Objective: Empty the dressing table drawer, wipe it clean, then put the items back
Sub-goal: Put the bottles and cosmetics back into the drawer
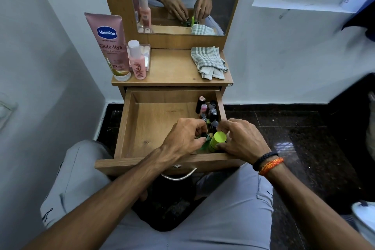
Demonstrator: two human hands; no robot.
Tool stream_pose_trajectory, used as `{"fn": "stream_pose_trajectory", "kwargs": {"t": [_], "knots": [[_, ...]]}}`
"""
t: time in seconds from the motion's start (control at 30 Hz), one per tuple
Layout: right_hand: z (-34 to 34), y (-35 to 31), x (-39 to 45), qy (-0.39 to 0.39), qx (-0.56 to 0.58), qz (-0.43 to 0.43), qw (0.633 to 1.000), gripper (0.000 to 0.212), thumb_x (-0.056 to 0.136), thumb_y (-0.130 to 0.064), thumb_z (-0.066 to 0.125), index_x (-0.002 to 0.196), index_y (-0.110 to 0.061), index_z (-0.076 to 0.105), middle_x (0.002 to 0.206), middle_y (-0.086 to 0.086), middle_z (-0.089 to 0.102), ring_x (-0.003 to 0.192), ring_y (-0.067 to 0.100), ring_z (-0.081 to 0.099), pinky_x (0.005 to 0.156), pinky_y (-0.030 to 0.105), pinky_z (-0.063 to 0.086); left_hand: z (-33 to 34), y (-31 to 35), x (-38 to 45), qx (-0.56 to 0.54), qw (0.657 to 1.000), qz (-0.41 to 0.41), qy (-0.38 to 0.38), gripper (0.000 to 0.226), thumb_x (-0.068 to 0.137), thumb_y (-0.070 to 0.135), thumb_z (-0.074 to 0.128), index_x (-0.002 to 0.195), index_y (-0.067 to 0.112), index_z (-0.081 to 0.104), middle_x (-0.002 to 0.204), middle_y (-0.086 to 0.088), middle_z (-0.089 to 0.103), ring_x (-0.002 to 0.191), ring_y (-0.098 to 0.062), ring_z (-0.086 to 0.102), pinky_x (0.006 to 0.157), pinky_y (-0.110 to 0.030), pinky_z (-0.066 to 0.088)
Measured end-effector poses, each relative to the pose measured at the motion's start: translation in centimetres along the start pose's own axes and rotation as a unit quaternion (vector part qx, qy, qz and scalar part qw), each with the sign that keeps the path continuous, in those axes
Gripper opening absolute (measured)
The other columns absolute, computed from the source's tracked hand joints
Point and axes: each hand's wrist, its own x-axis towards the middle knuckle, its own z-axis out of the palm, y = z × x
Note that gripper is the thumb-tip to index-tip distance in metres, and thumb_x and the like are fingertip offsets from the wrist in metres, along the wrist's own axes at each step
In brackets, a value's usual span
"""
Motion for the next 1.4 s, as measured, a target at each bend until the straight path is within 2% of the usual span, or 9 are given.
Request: {"fn": "stream_pose_trajectory", "kwargs": {"t": [0.5,0.63,0.8,0.9,1.0,1.1,1.17,1.3,1.4], "knots": [[0.8,-0.1,-0.8,0.049,-0.018,-0.008,0.999,0.047,0.081,-0.042,0.077,0.121,-0.023,0.063,0.111,-0.002,0.064,0.099,0.015,0.057,0.077,0.027,0.046,0.2,-0.1,0.1,-0.006,1.0,-0.007,0.001,0.013,0.082,0.024,0.074,0.094,0.018,0.073,0.084,0.006,0.071,0.078,-0.005,0.067,0.073,-0.029,0.061],[1.0,0.1,-0.9,0.047,-0.003,0.0,0.999,0.051,0.077,-0.046,0.079,0.121,-0.026,0.062,0.11,-0.005,0.063,0.097,0.014,0.058,0.076,0.027,0.049,0.2,0.0,0.1,-0.002,1.0,-0.008,0.0,0.015,0.083,0.023,0.074,0.096,0.017,0.072,0.088,0.005,0.071,0.081,-0.008,0.067,0.075,-0.03,0.061],[1.2,0.5,-1.0,0.042,0.027,0.016,0.999,0.065,0.068,-0.061,0.08,0.124,-0.033,0.061,0.11,-0.008,0.061,0.099,0.013,0.058,0.08,0.036,0.055,0.4,-0.3,-0.1,0.014,1.0,-0.003,-0.003,0.029,0.08,0.03,0.078,0.105,0.017,0.07,0.098,0.003,0.071,0.088,-0.01,0.065,0.078,-0.031,0.06],[1.3,0.6,-1.2,0.066,0.039,0.014,0.997,0.06,0.074,-0.061,0.075,0.125,-0.033,0.06,0.111,-0.007,0.06,0.101,0.014,0.055,0.081,0.034,0.052,0.1,-0.3,-0.3,0.017,1.0,-0.004,0.002,0.031,0.081,0.033,0.075,0.106,0.017,0.069,0.101,0.004,0.07,0.092,-0.01,0.064,0.079,-0.032,0.06],[1.7,-0.2,-1.5,0.145,0.083,0.006,0.986,0.048,0.08,-0.051,0.074,0.121,-0.027,0.064,0.115,-0.002,0.061,0.102,0.016,0.054,0.081,0.028,0.047,-0.4,-0.5,-0.9,0.028,0.999,-0.007,0.02,0.032,0.081,0.041,0.07,0.106,0.02,0.069,0.101,0.007,0.069,0.094,-0.009,0.061,0.078,-0.034,0.059],[2.7,-2.1,-2.3,0.215,0.11,-0.01,0.97,0.052,0.084,-0.054,0.066,0.125,-0.022,0.064,0.122,0.001,0.058,0.109,0.015,0.049,0.086,0.025,0.044,-1.1,-0.9,-2.1,0.057,0.997,-0.016,0.048,0.031,0.086,0.046,0.069,0.109,0.025,0.067,0.107,0.009,0.068,0.096,-0.008,0.057,0.083,-0.033,0.055],[3.7,-3.6,-3.0,0.229,0.12,-0.039,0.965,0.053,0.088,-0.055,0.06,0.128,-0.02,0.063,0.128,0.002,0.054,0.116,0.016,0.046,0.091,0.026,0.044,-1.7,-1.3,-3.2,0.074,0.994,-0.025,0.081,0.03,0.089,0.043,0.068,0.111,0.024,0.067,0.111,0.009,0.067,0.1,-0.009,0.056,0.084,-0.031,0.052],[6.0,-6.1,-3.8,0.22,0.123,-0.096,0.963,0.049,0.093,-0.049,0.057,0.131,-0.019,0.06,0.136,0.005,0.051,0.126,0.02,0.043,0.1,0.042,0.047,-2.8,-1.9,-5.6,0.086,0.983,-0.058,0.149,0.023,0.091,0.033,0.068,0.109,0.02,0.069,0.111,0.007,0.067,0.106,-0.01,0.053,0.085,-0.025,0.044],[6.8,-6.9,-3.6,0.222,0.125,-0.105,0.961,0.047,0.094,-0.048,0.055,0.133,-0.021,0.057,0.139,0.004,0.049,0.131,0.022,0.041,0.106,0.045,0.042,-3.5,-2.7,-6.7,0.085,0.977,-0.078,0.18,0.021,0.091,0.029,0.068,0.109,0.018,0.07,0.112,0.005,0.067,0.107,-0.011,0.054,0.092,-0.031,0.048]]}}
